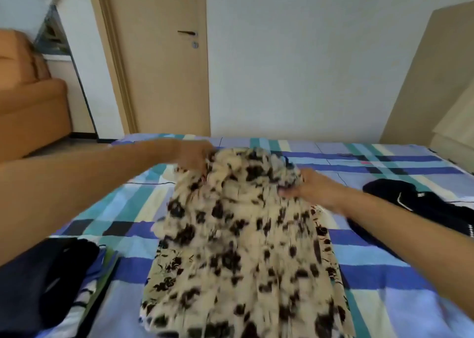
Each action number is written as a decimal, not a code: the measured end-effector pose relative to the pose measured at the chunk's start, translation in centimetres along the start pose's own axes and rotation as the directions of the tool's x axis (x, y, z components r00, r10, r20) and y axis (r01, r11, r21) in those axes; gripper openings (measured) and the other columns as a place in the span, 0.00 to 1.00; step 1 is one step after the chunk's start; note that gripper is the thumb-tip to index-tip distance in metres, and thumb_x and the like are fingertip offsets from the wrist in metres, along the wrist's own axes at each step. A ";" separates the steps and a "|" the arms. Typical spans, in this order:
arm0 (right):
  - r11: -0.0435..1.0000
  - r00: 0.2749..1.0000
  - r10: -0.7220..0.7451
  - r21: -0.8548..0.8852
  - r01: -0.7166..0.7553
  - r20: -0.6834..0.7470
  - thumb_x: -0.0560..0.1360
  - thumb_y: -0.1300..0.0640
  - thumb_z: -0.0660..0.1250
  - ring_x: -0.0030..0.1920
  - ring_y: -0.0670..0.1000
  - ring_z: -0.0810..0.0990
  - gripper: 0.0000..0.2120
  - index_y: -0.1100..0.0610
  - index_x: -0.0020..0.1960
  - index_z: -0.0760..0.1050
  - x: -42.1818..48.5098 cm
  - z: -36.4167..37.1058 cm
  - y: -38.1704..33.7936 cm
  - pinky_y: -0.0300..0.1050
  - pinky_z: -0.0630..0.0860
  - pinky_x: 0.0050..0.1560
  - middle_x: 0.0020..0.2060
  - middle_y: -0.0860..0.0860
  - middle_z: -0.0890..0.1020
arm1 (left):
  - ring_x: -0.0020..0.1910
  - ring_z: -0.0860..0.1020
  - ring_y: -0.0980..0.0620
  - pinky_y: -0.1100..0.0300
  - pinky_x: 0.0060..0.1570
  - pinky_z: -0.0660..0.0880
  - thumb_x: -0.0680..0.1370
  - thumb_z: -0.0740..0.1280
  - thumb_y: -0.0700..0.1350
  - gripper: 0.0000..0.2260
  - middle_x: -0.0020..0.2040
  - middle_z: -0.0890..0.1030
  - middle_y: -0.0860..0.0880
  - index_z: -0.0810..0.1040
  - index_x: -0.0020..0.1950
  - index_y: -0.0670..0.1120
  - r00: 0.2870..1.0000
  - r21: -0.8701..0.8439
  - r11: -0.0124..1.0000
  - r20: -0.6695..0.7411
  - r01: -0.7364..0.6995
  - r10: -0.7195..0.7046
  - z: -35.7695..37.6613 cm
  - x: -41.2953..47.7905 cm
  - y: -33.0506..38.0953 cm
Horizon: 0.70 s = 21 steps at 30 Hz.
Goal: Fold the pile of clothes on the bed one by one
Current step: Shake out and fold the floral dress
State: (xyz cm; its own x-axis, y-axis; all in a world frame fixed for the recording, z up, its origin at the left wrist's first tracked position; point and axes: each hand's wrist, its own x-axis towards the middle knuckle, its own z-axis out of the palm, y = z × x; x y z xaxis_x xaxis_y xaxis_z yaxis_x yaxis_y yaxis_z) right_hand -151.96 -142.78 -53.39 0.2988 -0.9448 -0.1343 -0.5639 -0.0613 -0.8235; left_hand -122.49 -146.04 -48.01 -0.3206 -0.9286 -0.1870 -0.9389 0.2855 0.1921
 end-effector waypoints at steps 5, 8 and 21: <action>0.999 0.914 -0.020 -0.040 0.005 -0.406 0.74 0.52 0.76 0.75 0.60 0.64 0.50 0.55 0.81 0.44 10.2 -1.6 0.0 0.55 0.65 0.73 0.77 0.61 0.59 | 0.67 0.69 0.38 0.44 0.64 0.69 0.77 0.67 0.51 0.29 0.68 0.70 0.40 0.62 0.74 0.43 0.810 0.017 0.944 -0.520 0.328 -0.272 -1.3 8.3 -0.6; 0.958 0.922 -0.106 -0.286 -0.006 -0.374 0.78 0.50 0.70 0.77 0.58 0.59 0.44 0.56 0.82 0.45 9.3 3.1 3.6 0.50 0.60 0.73 0.79 0.58 0.56 | 0.68 0.69 0.39 0.43 0.64 0.70 0.78 0.66 0.54 0.26 0.68 0.69 0.42 0.64 0.73 0.46 0.941 0.077 0.995 -0.336 0.060 -0.031 7.2 8.0 0.8; 0.535 0.993 -0.103 -0.838 0.105 0.059 0.75 0.62 0.67 0.80 0.53 0.38 0.48 0.45 0.81 0.38 -2.1 15.3 17.9 0.61 0.37 0.78 0.81 0.49 0.40 | 0.70 0.73 0.43 0.46 0.69 0.68 0.58 0.80 0.54 0.45 0.72 0.73 0.47 0.69 0.73 0.51 0.979 0.373 0.918 -0.091 -0.138 0.184 31.0 -0.5 -3.7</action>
State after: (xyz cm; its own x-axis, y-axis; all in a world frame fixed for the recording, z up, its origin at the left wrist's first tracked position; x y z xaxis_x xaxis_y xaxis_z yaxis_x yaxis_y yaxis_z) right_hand -150.93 -136.96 -76.31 0.4003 -0.9128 -0.0809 -0.9156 -0.4021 0.0074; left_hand -122.77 -139.30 -78.52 -0.4748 -0.8780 -0.0599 -0.8642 0.4781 -0.1569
